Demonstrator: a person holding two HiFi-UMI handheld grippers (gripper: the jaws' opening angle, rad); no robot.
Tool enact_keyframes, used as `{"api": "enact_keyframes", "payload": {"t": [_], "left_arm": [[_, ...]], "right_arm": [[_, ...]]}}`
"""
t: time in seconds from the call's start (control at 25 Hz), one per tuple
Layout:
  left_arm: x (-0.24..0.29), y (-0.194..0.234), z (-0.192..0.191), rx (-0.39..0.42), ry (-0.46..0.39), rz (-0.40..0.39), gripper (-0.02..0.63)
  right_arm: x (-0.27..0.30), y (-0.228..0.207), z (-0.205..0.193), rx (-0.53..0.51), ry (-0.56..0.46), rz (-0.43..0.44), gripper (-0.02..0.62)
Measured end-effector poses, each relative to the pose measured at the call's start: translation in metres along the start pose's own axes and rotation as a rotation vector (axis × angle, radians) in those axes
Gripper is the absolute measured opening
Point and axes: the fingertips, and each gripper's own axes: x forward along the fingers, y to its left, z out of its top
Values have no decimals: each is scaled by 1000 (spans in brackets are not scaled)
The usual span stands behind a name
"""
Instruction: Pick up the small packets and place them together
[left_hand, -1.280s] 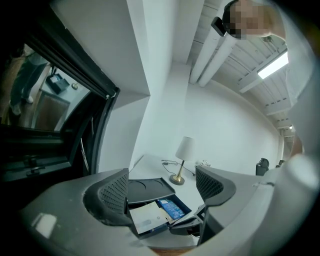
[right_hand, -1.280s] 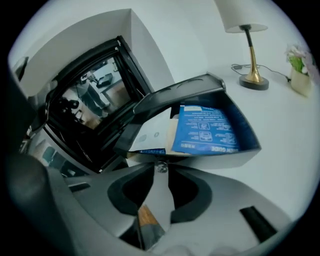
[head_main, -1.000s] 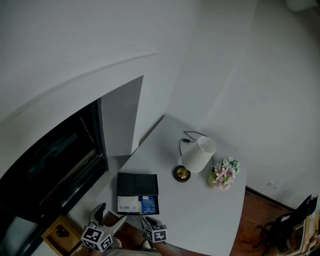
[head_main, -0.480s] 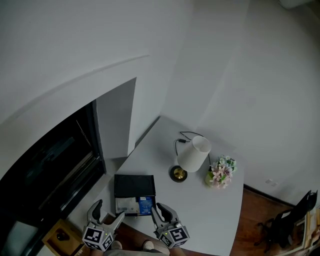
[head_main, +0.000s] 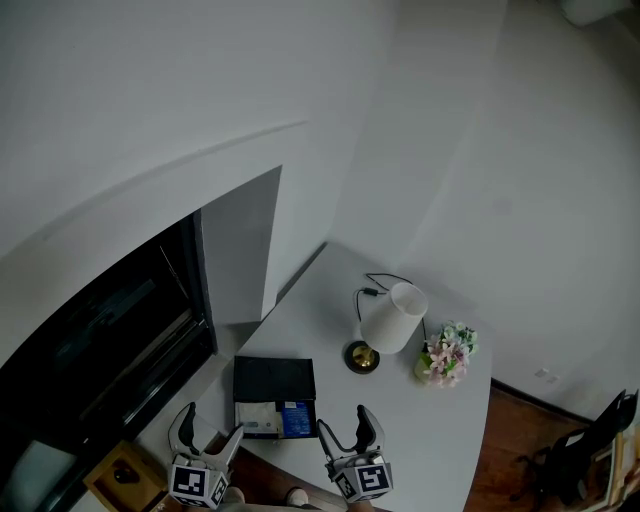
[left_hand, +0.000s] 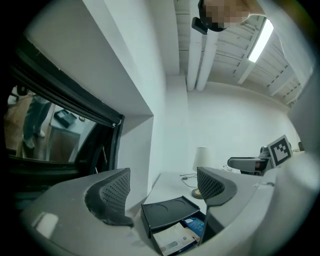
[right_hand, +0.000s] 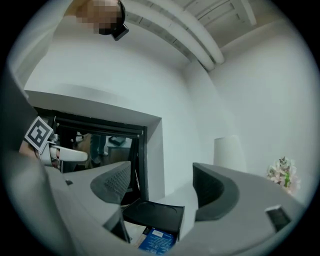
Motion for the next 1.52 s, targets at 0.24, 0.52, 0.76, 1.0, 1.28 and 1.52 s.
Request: {"api": "enact_keyframes", "payload": {"t": [0.24, 0.52, 0.76, 1.0, 1.28, 1.52], "left_arm": [[-4, 4, -5, -4, 12, 13, 419], [-10, 8, -13, -13, 49, 19, 417], [-21, 12, -19, -33, 71, 30, 408], [-28, 23, -19, -43, 73, 56, 405], [-36, 35, -20, -53, 82, 84, 402], [-33, 33, -25, -64, 84, 65, 393]], "right_arm": [[16, 32, -33, 60, 132, 189, 367], [58, 76, -169, 289, 654, 452, 299], [88, 90, -250, 234, 923, 453, 299], [99, 88, -287, 178, 1056, 383, 299], [105, 90, -291, 128, 1063, 339, 177], [100, 105, -268, 161, 987, 414, 15]]}}
